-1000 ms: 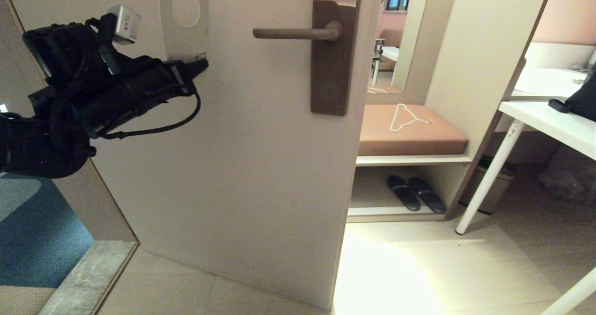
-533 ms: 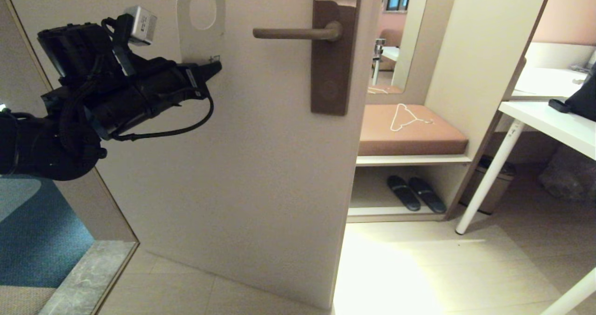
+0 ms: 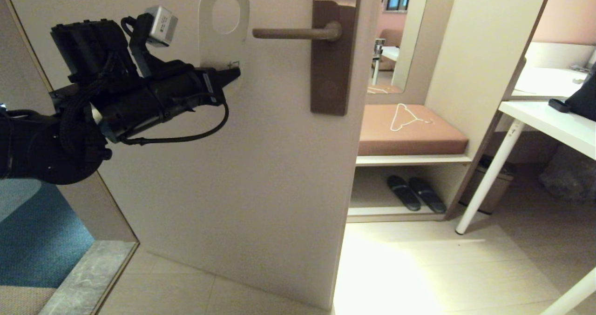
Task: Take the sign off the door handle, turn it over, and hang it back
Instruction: Hang the sign back with the other side facing out
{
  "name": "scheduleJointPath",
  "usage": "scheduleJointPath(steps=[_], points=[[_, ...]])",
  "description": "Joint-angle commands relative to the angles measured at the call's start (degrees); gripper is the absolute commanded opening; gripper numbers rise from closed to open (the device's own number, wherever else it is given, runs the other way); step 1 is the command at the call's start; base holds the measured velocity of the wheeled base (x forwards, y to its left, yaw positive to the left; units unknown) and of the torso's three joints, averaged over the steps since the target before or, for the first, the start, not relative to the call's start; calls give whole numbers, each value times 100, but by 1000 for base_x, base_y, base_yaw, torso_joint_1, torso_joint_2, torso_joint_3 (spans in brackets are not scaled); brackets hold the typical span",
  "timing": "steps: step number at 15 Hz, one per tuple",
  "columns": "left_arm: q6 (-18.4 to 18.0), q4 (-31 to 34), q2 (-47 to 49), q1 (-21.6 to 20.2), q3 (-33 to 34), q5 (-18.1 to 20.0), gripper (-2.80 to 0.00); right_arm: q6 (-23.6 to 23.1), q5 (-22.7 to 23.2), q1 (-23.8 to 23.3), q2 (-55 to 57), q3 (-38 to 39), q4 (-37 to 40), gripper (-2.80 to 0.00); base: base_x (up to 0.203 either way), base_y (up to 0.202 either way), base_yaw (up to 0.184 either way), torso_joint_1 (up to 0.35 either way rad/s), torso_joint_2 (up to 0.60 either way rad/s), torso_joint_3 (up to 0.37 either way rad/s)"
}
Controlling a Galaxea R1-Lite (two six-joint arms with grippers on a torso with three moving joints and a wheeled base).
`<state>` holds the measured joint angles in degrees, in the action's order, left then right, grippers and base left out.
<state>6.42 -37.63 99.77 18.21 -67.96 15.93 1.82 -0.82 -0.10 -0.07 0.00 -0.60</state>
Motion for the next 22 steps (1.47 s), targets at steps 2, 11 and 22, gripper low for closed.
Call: scheduleJointPath(steps=[2, 11, 22], points=[[-109, 144, -45, 7, -45, 7, -280, 3, -6, 1, 7, 0, -2, -280, 0, 0, 0, 0, 0, 0], [-308, 643, -93, 0, -288, -30, -280, -3, -6, 1, 7, 0, -2, -280, 0, 0, 0, 0, 0, 0], [-248, 1364, -343, 97, -279, -415, -280, -1, -6, 1, 7, 0, -2, -280, 0, 0, 0, 0, 0, 0]])
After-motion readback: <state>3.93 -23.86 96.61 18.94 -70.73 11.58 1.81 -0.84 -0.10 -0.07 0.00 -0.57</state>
